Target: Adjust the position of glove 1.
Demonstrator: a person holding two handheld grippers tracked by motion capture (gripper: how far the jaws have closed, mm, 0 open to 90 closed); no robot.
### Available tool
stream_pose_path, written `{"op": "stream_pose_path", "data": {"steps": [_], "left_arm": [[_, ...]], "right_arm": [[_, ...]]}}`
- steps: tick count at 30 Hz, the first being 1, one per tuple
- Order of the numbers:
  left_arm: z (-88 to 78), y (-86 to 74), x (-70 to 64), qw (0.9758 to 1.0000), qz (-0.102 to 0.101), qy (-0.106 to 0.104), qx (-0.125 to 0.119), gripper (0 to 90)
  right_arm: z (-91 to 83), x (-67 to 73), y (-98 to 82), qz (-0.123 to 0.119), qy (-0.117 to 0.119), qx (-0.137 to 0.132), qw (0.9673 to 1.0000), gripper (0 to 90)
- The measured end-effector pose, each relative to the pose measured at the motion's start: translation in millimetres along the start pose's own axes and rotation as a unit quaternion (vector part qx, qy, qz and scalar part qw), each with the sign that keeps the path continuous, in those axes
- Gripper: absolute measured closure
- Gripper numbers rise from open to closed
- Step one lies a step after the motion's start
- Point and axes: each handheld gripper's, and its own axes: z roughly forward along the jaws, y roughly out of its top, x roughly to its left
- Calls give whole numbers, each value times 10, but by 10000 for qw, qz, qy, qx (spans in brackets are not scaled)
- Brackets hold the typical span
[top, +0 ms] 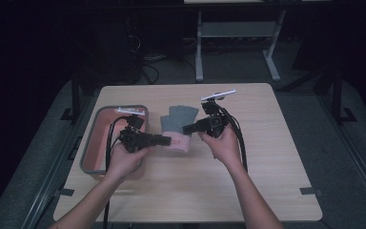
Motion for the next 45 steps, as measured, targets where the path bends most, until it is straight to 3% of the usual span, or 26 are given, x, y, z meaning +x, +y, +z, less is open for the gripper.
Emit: {"op": "stream_pose_path", "data": {"steps": [22,23,26,45], "left_arm": [[-269,22,108,9998,-8,171,-70,657],[-283,23,121,9998,58,178,-60,657],[-317,18,132,9997,-32,198,-117,658],[-584,-14,250,9991,-32,378,-207,659]], "right_arm": [[172,175,181,-127,157,58,9998,785],[179,185,189,-139,163,62,9998,785],[207,218,216,-180,154,69,9997,785],[401,415,367,-301,277,122,9991,784]]}}
